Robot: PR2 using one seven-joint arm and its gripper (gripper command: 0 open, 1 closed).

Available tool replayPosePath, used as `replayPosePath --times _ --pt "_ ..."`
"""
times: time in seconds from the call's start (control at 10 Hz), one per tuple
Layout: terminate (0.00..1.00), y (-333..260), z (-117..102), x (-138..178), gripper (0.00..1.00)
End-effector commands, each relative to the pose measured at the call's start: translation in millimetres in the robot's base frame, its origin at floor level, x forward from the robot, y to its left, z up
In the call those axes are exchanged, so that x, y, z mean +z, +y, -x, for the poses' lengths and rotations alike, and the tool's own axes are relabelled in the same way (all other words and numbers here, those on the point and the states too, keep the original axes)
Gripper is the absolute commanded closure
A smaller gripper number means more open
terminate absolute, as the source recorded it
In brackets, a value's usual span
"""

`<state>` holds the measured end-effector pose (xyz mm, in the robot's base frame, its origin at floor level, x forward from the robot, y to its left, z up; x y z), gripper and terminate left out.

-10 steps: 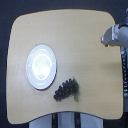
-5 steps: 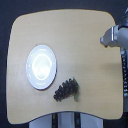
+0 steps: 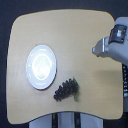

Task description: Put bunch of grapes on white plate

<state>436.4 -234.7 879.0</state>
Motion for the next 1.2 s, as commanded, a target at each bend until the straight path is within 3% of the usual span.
replayPosePath --times 0.0,0.5,0.9,1.1 --pt "0.0 82 32 -39 0.0" --pt "0.0 149 65 -90 0.0" --pt "0.0 170 87 -127 0.0" --pt "0.0 166 85 -139 0.0"
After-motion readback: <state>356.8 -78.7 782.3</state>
